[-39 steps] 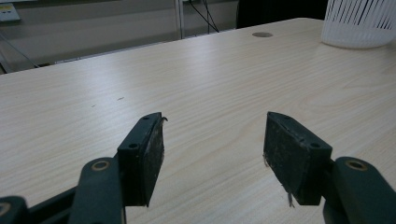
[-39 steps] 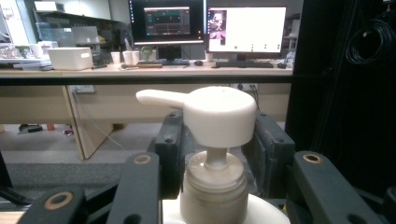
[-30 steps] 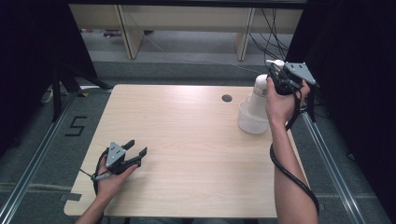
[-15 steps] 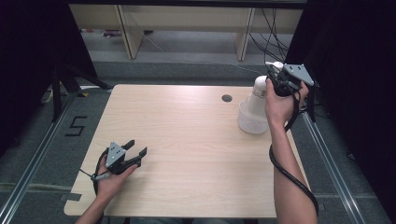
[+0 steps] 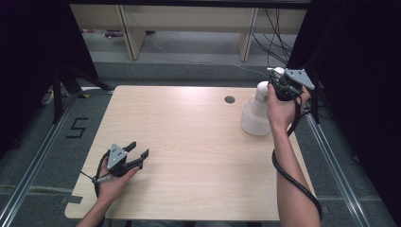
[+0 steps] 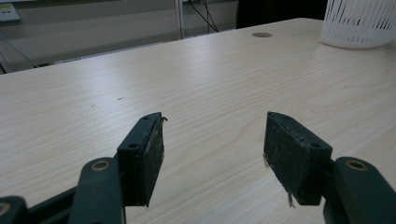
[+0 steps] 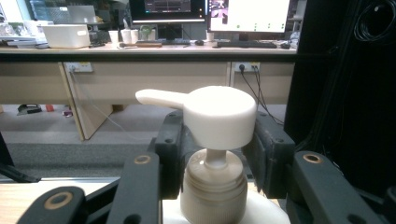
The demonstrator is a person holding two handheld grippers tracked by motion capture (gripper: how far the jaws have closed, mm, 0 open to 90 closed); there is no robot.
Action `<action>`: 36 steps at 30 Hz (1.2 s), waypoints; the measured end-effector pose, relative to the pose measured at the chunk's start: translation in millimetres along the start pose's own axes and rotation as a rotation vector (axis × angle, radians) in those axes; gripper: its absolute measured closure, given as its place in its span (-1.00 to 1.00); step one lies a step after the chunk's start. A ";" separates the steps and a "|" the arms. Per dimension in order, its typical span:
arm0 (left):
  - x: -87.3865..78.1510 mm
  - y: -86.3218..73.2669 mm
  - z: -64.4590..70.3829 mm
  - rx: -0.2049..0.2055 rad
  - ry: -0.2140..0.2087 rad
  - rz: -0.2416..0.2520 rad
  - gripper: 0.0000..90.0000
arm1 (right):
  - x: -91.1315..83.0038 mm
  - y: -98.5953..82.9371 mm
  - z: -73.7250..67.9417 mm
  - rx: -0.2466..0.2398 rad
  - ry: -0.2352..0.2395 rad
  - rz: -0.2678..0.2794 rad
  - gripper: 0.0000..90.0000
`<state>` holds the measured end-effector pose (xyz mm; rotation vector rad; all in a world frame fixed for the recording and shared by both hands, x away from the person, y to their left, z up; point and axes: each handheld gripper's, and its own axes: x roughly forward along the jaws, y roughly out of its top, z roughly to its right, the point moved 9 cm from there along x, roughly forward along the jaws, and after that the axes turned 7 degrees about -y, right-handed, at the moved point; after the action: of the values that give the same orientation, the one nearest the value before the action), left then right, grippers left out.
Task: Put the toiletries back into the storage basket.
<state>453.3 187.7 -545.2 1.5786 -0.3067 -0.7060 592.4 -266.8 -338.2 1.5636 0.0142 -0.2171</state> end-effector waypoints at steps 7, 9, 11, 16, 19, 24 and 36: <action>-0.1 0.1 0.0 0.000 0.000 0.002 -0.17 | 0.9 -5.2 -0.7 0.006 0.000 -0.014 0.34; -0.1 0.1 0.1 -0.001 0.000 0.003 -0.17 | 1.1 -6.4 -0.5 0.005 0.000 -0.014 0.34; 0.0 0.0 0.0 0.000 0.000 0.001 -0.17 | 1.7 -7.9 -0.2 -0.004 0.003 -0.019 0.34; -0.1 0.0 0.0 0.000 0.000 0.001 -0.17 | 2.7 -11.2 0.3 0.000 -0.002 -0.026 0.34; 0.0 0.0 0.1 0.000 0.000 0.001 -0.17 | 3.6 -12.6 0.3 -0.007 0.000 -0.026 0.34; -0.1 0.0 0.1 0.000 0.000 0.001 -0.17 | 4.6 -18.4 -1.2 0.004 0.000 -0.044 0.34; -0.1 0.0 0.0 0.001 0.000 0.000 -0.17 | 8.3 -27.1 -1.2 -0.015 0.003 -0.058 0.34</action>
<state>453.2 187.7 -545.2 1.5792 -0.3071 -0.7059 596.7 -266.4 -366.2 1.5497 0.0635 -0.2595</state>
